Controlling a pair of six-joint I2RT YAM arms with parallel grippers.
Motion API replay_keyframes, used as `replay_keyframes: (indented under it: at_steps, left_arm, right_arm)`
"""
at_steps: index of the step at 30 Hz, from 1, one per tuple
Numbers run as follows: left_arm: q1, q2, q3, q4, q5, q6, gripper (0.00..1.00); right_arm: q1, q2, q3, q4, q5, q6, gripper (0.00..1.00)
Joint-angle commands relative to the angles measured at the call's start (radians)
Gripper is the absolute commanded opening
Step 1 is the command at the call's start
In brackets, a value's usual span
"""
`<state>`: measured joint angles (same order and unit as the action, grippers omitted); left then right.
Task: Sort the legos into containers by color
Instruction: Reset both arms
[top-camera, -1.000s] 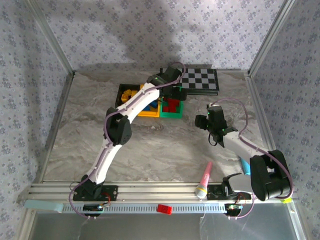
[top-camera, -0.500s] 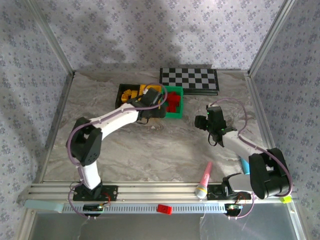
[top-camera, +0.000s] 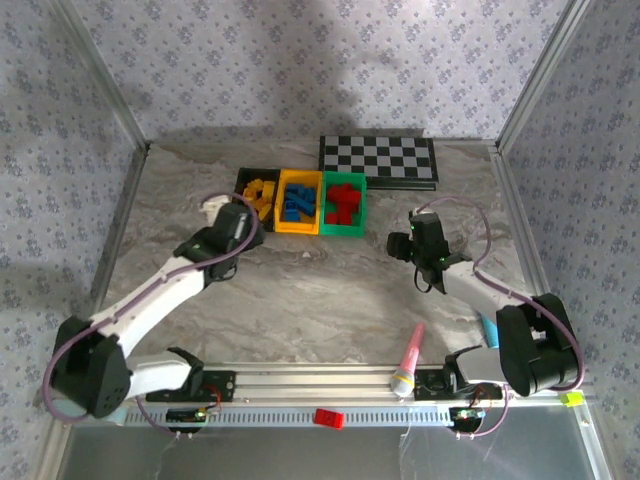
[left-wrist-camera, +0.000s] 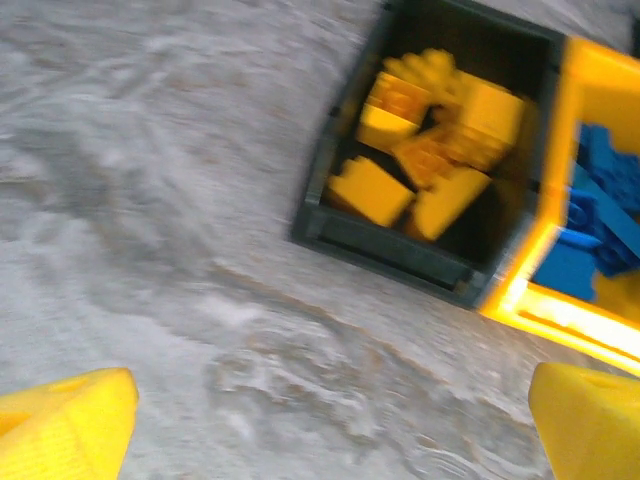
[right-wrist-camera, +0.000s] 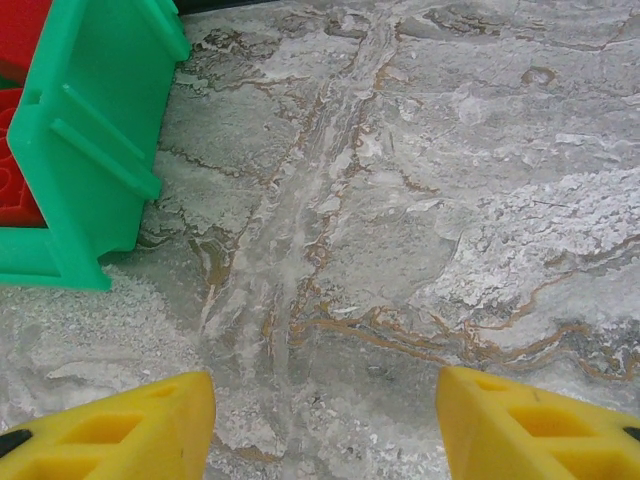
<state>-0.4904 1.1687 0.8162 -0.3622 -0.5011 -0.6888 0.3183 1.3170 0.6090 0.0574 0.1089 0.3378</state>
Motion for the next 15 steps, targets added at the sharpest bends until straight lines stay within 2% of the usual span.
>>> replay_keyframes:
  at_steps: [1,5,7,11,15]
  left_arm:
    - [0.096,-0.103,-0.056,-0.003,-0.039,-0.023,1.00]
    - [0.227,-0.185,-0.113,0.053,-0.001,0.055,1.00]
    - [0.271,-0.201,-0.138,0.095,-0.029,0.117,1.00]
    - [0.326,-0.188,-0.204,0.244,-0.071,0.278,1.00]
    - [0.327,-0.142,-0.318,0.505,-0.070,0.523,1.00]
  right_arm:
    - [-0.006,-0.048,-0.008,0.032,0.011,-0.034,0.62]
    - [-0.005,-0.070,-0.033,0.071,-0.033,-0.030,0.62]
    - [-0.003,-0.068,-0.035,0.076,-0.035,-0.028,0.62]
    - [-0.004,-0.054,-0.035,0.080,-0.027,-0.037,0.62]
    - [-0.013,-0.050,-0.038,0.085,-0.020,-0.037,0.62]
